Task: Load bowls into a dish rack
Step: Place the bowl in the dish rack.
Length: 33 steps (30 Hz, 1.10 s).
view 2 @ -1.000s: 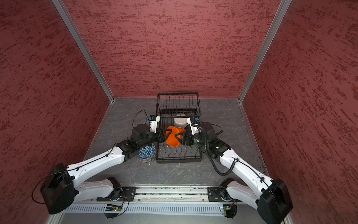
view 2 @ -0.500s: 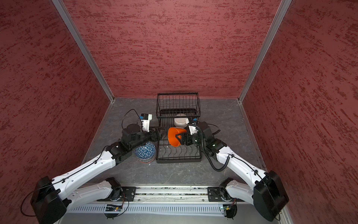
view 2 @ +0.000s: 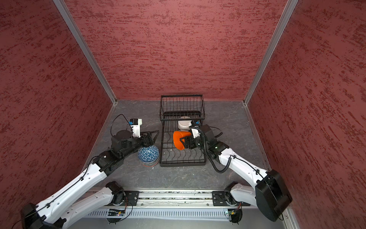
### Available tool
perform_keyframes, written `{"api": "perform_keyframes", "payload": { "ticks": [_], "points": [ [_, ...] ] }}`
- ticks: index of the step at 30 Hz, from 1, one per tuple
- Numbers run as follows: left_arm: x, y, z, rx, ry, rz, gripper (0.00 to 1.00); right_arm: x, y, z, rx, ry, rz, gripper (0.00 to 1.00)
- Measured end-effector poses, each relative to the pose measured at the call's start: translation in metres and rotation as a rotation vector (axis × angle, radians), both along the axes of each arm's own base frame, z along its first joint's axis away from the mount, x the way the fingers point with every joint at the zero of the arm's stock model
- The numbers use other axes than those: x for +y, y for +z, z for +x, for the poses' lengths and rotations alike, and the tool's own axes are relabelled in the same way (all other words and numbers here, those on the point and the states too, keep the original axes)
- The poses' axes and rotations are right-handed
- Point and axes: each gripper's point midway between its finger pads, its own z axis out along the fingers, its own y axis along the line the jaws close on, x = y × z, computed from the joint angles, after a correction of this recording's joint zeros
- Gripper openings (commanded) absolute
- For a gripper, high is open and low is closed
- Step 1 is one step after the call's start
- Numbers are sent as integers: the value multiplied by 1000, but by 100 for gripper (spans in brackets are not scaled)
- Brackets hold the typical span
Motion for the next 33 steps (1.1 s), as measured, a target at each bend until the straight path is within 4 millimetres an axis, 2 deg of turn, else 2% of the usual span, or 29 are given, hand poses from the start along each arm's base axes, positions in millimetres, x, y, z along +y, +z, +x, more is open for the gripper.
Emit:
{"api": "perform_keyframes", "payload": {
  "ticks": [6,21,33],
  "points": [
    [15,-4,-1,16,40,13,77,6,-7,2,-15,13,-47,70],
    [24,-13,-2,47,63,32,77,27,16,6,-179,48,-139,70],
    [35,-9,-5,41,90,28,77,40,-2,6,-285,88,-291,70]
  ]
}}
